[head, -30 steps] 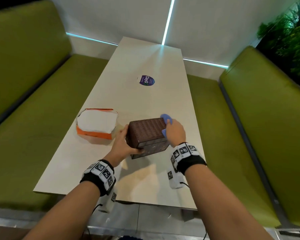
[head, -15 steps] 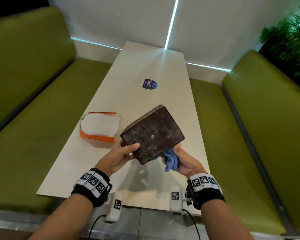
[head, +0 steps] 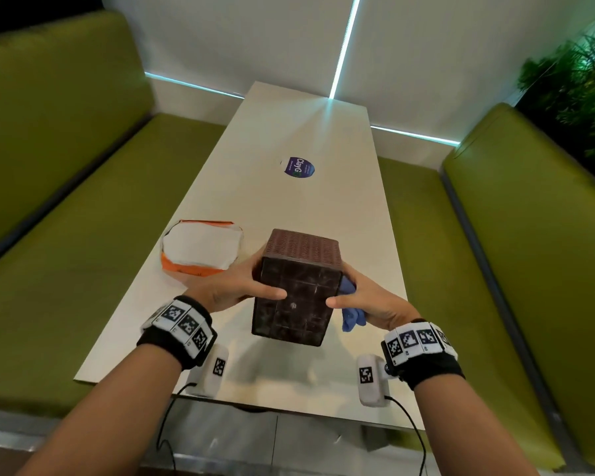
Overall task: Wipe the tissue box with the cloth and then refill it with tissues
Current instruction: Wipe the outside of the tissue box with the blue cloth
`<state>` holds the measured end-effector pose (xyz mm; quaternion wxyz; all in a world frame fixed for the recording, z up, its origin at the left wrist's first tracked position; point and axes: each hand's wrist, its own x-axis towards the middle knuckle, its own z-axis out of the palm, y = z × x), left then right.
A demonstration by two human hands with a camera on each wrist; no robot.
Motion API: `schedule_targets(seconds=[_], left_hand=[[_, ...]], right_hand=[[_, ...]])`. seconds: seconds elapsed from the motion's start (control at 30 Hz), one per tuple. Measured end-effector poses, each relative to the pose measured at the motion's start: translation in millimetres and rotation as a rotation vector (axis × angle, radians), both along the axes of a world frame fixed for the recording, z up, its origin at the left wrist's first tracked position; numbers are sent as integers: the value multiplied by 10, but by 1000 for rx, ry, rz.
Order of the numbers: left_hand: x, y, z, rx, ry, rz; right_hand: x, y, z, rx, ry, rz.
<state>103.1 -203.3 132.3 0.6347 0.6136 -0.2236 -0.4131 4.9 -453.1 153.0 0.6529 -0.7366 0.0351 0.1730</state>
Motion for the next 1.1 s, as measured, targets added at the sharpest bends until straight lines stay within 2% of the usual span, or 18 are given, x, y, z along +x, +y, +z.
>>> schedule_targets(seconds=[0.07, 0.17, 0.3, 0.37, 0.4, 0.47, 0.53, 0.63, 0.73, 0.8, 0.87, 0.97, 1.03, 1.1], left_hand=[[-14, -14, 3, 1, -2, 64], [-28, -49, -72, -31, 4, 265], [-80, -188, -173, 39, -178, 391], [-124, -262, -179, 51, -243, 422], [-136, -293, -187, 39, -255, 429], [-161, -343, -192, 16, -268, 436], [-165, -357, -207, 26, -296, 457], [-170, -325, -258, -4, -245, 461], [-154, -322, -277, -14, -193, 473], [-141, -341, -259, -22, -188, 478], [-132, -350, -254, -8, -220, 472], [-134, -324, -276, 1, -249, 460], [-140, -312, -305, 5, -248, 475], [-154, -316, -305, 1, -239, 489]], right_hand=[[30, -16, 14, -32, -3, -65], [133, -61, 68, -103, -38, -317], [254, 209, 311, -389, -317, -619], [282, 553, 486, -453, -479, -585], [323, 704, 482, -566, -505, -522], [394, 1001, 412, -918, -457, -317], [450, 1145, 321, -1064, -369, -171], [629, 949, 264, -1051, -284, -146], [747, 607, 336, -980, -179, -238], [732, 602, 413, -1053, -145, -220], [676, 820, 430, -1202, -176, -109], [584, 1127, 359, -1233, -349, -47], [584, 1014, 353, -1188, -322, -63], [597, 734, 390, -1132, -205, -141]])
